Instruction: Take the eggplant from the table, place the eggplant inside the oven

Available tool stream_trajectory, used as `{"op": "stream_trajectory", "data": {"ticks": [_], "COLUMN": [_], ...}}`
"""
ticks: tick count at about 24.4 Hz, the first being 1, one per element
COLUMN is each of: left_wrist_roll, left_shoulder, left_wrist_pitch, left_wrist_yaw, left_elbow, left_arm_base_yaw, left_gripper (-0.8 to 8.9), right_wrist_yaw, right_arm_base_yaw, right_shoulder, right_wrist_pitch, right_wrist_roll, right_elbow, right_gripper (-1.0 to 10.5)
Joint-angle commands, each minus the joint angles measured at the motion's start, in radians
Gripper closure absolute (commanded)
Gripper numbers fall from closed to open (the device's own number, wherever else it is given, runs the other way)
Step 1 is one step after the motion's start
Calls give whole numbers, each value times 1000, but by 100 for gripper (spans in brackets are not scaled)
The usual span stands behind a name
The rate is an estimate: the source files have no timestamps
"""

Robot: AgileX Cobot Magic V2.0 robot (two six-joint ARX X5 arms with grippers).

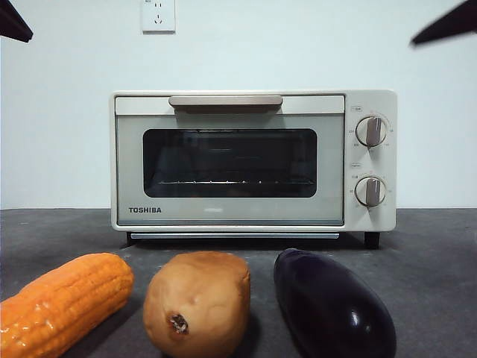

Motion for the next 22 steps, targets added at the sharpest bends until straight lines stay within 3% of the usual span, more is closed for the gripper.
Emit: {"op": "stream_trajectory", "data": {"ticks": [1, 8, 16, 22], "left_wrist_roll": [11, 11, 18, 35], "left_shoulder": [9, 15, 15, 15], "left_wrist_pitch": [10, 13, 11, 2], "left_wrist_yaw": [7, 7, 7, 7], "left_elbow": [20, 20, 20, 20], "left_arm_base_yaw": [-3, -2, -3, -2], "left_gripper": [809, 809, 809, 809], "right_wrist_yaw": [135, 425, 531, 528], "right_arm_base_yaw": [111, 330, 406, 413], "right_shoulder": [76, 353, 720, 831], "right_wrist_pitch": [10, 24, -5, 32], "right_wrist_roll": [41, 121, 134, 138], "right_elbow": [18, 46, 182, 193], "right_gripper": [558, 558, 558, 580]}}
